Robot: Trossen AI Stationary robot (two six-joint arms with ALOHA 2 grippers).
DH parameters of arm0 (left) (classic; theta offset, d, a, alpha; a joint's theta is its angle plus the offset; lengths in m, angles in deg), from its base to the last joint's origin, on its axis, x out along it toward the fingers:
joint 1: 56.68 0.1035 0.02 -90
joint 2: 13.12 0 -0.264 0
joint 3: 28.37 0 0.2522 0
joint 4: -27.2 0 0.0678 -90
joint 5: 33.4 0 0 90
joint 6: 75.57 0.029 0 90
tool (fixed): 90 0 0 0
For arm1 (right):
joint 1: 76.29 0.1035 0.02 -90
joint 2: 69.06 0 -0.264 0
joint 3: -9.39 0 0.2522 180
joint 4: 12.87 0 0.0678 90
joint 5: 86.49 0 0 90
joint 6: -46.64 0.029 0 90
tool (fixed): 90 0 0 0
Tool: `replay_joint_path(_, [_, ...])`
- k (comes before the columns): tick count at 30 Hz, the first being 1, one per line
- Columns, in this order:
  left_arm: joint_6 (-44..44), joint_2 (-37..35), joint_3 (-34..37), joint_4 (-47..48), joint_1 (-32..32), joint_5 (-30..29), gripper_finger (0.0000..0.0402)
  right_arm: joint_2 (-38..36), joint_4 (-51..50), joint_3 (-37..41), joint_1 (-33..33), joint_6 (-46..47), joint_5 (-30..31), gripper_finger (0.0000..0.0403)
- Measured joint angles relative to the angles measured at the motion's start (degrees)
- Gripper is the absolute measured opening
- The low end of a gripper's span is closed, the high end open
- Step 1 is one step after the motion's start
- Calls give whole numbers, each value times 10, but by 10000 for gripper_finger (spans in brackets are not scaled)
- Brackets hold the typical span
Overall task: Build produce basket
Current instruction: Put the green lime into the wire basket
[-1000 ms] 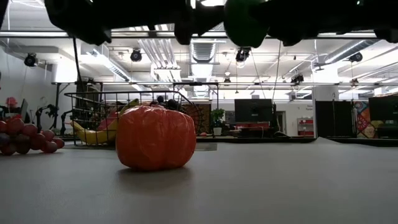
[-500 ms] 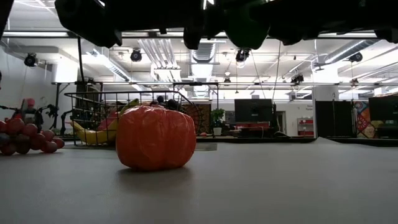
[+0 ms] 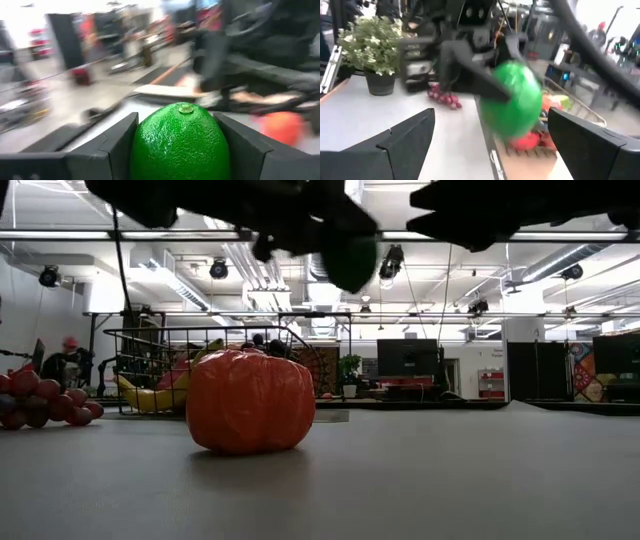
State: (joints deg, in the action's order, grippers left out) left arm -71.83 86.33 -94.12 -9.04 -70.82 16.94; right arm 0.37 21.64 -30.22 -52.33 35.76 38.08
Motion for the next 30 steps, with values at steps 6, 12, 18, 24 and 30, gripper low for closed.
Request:
replay_joint_path(6, [-4, -110, 1, 171, 3, -206, 216, -76, -129, 0, 0, 54, 10, 369])
replay_joint_path(12, [-41, -195, 41, 295, 13, -438, 216, -120, -181, 3, 0, 85, 21, 370])
replay_joint_path(18, [-112, -235, 124, 306, 24, -483, 216, -127, -184, 13, 0, 88, 21, 370])
replay_joint_path(24, [-212, -240, 203, 306, 39, -482, 216, -126, -182, 13, 0, 89, 30, 370])
replay_joint_path(30, [-260, -243, 247, 305, 40, -483, 228, -126, -180, 14, 0, 89, 30, 370])
